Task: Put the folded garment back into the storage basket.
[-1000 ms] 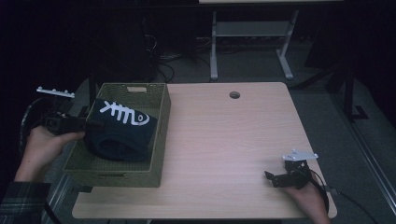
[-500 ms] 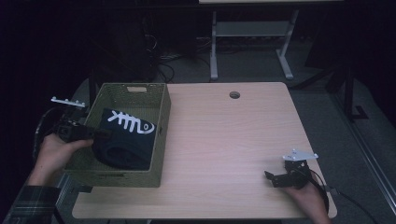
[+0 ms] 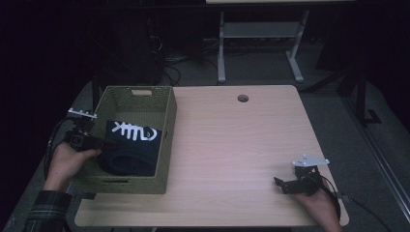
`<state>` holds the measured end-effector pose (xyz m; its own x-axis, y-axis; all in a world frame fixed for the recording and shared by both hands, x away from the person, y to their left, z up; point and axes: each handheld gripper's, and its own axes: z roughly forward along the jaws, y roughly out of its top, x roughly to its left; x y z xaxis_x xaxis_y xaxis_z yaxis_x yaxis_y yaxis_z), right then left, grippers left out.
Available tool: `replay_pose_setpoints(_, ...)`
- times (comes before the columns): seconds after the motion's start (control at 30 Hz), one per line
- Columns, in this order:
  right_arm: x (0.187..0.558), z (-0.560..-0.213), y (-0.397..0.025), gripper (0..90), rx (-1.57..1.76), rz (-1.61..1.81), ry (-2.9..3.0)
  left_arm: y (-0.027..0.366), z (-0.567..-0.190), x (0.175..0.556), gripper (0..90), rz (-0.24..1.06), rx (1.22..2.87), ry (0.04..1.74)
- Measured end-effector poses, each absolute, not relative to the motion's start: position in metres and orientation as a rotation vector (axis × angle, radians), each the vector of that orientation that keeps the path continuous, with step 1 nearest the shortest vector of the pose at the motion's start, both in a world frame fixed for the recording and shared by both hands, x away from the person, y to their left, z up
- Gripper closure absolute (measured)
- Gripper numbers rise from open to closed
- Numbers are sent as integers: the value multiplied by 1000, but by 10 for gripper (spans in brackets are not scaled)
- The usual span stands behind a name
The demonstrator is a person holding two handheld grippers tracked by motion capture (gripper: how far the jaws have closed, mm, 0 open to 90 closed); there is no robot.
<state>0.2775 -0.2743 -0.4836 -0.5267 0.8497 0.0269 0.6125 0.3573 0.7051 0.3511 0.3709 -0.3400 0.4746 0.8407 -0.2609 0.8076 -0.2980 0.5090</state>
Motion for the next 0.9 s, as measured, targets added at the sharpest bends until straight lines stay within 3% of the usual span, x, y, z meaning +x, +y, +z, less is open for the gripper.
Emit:
replay_pose_setpoints(0.73, 278, -484, -274, 20, 1285, 962, 2282, 365, -385, 376, 725, 141, 2256, 1505)
replay_pose_setpoints(0.9, 278, -484, -274, 20, 1284, 962, 2282, 366, -380, 375, 641, 169, 2262, 1488)
